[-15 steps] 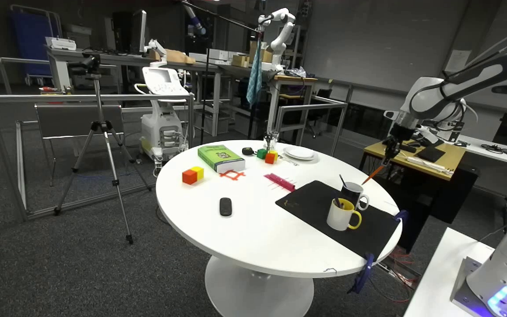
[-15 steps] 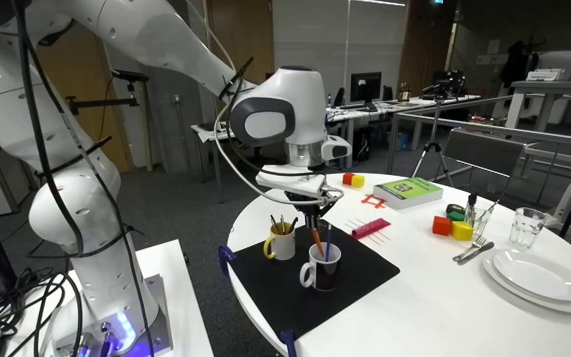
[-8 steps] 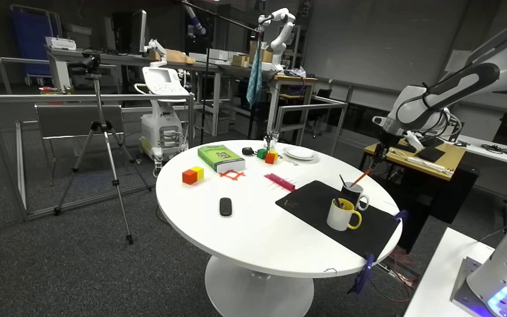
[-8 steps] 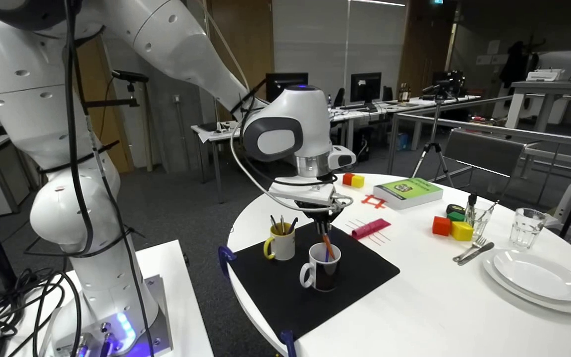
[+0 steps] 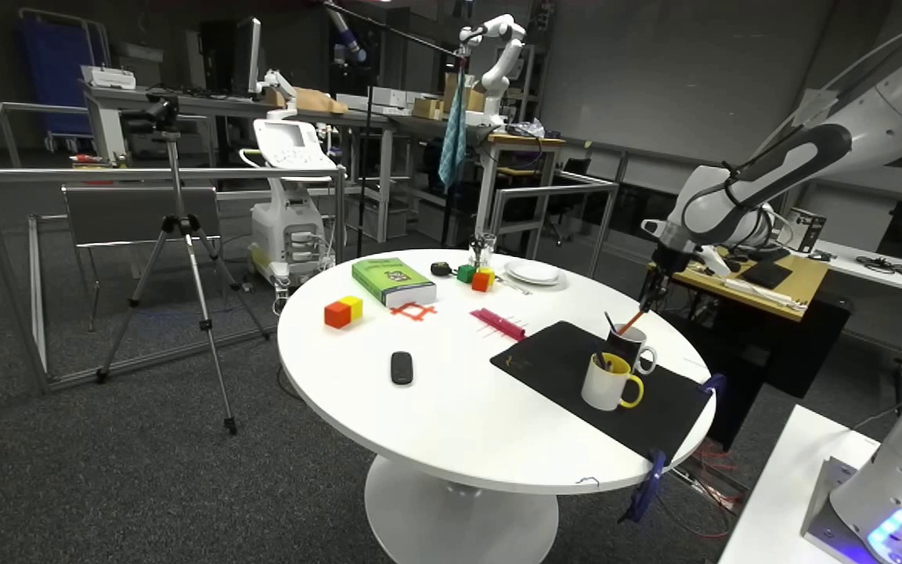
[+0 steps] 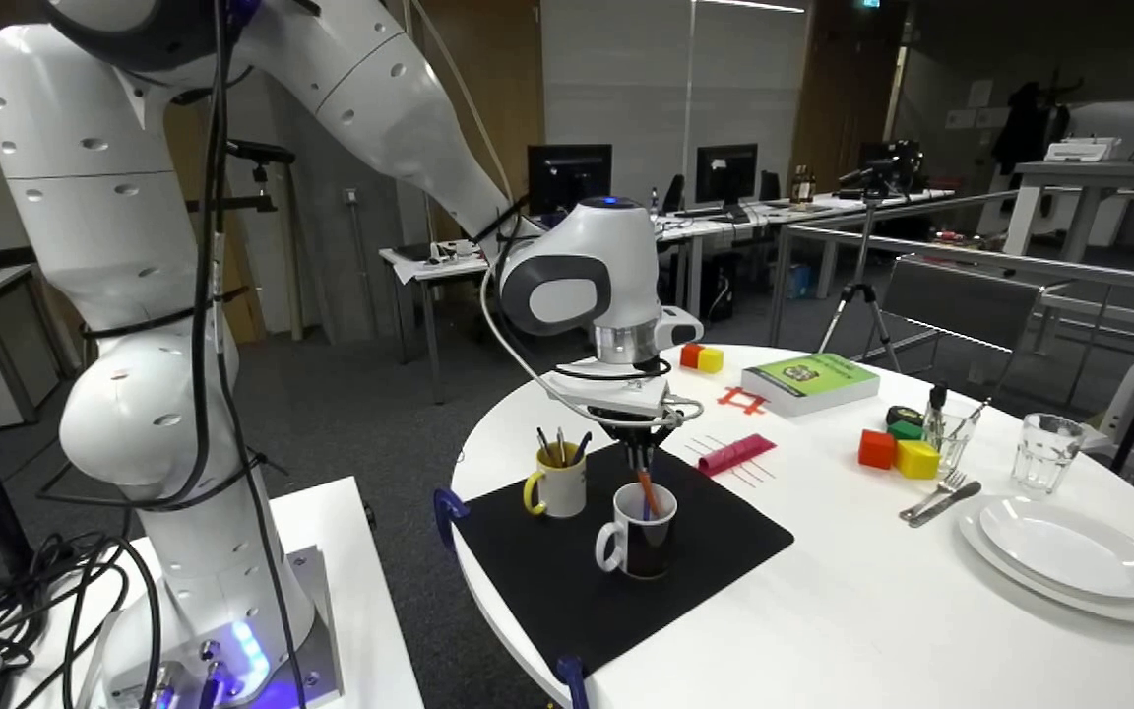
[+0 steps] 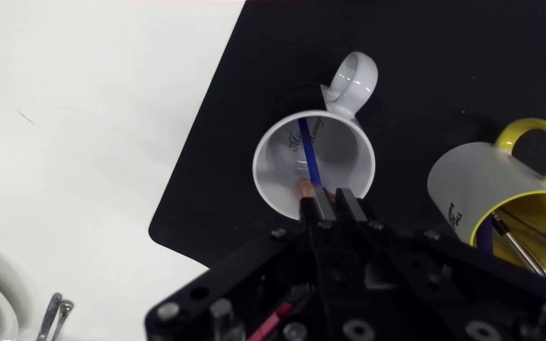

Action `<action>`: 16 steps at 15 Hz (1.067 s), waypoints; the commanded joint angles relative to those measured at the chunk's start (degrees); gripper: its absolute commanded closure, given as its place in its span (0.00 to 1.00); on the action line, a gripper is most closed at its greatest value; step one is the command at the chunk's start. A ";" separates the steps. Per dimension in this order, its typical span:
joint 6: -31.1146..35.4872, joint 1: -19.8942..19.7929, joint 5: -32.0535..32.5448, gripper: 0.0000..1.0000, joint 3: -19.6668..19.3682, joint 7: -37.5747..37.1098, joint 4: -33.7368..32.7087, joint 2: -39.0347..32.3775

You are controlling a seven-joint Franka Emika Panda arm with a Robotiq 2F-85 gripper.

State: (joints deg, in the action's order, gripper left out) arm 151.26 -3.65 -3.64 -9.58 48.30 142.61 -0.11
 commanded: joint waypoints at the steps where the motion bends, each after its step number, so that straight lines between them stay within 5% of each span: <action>1: 0.89 -0.97 -0.74 0.98 1.91 1.66 -2.03 -3.94; 6: 0.94 -2.22 0.64 0.98 2.99 1.24 -2.55 -7.44; 7: 0.86 -2.46 1.20 0.68 2.97 0.97 -2.76 -7.77; 9: 0.43 -2.98 0.88 0.59 3.16 1.19 -2.93 -7.63; 16: -0.06 -2.91 -1.08 0.06 5.39 2.49 -1.98 -3.80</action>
State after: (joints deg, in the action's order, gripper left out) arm 151.26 -5.50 -3.24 -6.16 48.34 140.30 -6.63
